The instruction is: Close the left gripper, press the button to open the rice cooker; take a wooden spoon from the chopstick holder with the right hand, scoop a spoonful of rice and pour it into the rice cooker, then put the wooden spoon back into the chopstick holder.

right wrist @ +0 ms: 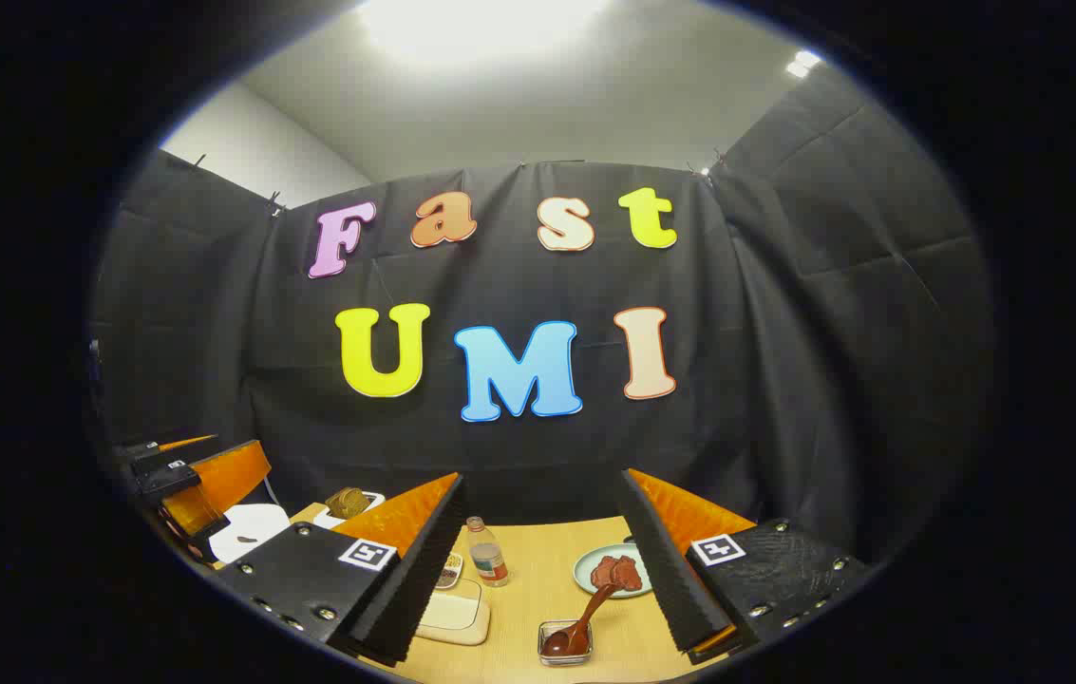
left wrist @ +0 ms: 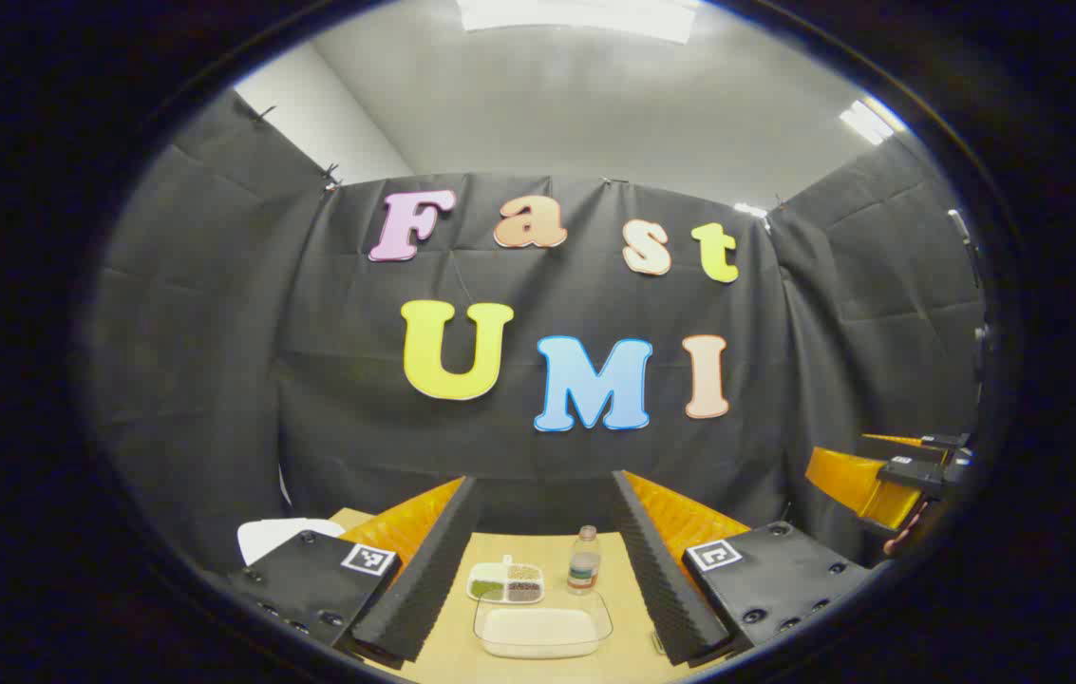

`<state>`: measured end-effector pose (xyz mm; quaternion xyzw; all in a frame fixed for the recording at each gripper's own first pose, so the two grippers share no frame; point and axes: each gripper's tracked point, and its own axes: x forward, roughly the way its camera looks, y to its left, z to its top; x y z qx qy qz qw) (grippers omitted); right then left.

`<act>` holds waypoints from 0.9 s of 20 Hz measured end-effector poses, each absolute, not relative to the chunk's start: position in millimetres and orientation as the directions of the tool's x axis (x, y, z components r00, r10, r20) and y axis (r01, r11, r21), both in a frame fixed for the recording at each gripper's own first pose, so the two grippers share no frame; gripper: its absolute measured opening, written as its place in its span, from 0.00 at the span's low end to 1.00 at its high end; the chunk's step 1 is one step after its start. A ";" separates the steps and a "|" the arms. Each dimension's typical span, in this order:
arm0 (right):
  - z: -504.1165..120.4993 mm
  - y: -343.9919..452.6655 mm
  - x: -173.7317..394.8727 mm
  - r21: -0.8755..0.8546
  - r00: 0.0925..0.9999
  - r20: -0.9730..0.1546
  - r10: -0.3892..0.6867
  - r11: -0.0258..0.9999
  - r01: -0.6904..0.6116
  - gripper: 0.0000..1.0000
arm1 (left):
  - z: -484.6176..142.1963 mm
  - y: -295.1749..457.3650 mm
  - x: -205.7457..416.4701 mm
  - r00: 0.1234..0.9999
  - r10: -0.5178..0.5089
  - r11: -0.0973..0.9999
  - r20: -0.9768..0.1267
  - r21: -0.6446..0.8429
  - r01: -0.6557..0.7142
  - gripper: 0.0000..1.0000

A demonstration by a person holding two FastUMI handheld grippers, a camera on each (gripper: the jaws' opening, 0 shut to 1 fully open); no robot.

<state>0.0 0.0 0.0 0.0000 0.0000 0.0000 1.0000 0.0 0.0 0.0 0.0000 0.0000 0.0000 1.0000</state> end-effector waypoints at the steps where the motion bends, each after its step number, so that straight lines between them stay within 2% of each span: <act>1: -0.2 0.2 1.9 -0.004 1.000 0.001 0.002 1.000 -0.002 0.97 | -3.9 1.5 1.3 1.000 0.009 1.000 -0.011 -0.009 -0.009 0.95; 3: -1.8 3.6 4.9 -0.007 1.000 -0.001 0.008 1.000 -0.008 0.97 | -7.2 5.2 4.8 0.999 0.022 1.000 -0.024 -0.018 -0.023 0.93; 6: -5.1 8.1 9.3 -0.009 1.000 -0.002 0.017 1.000 -0.017 0.97 | -2.4 10.2 8.1 0.999 0.046 0.998 -0.010 0.044 -0.046 0.94; 12: -8.7 13.7 10.1 -0.028 1.000 0.010 0.011 1.000 -0.011 0.97 | -8.4 10.7 9.4 0.998 0.062 0.998 -0.020 0.005 -0.062 0.95; 18: -11.9 18.2 19.4 -0.024 1.000 0.006 0.024 0.999 -0.023 0.97 | -9.6 19.6 12.1 0.997 0.079 0.996 -0.012 0.041 -0.078 0.95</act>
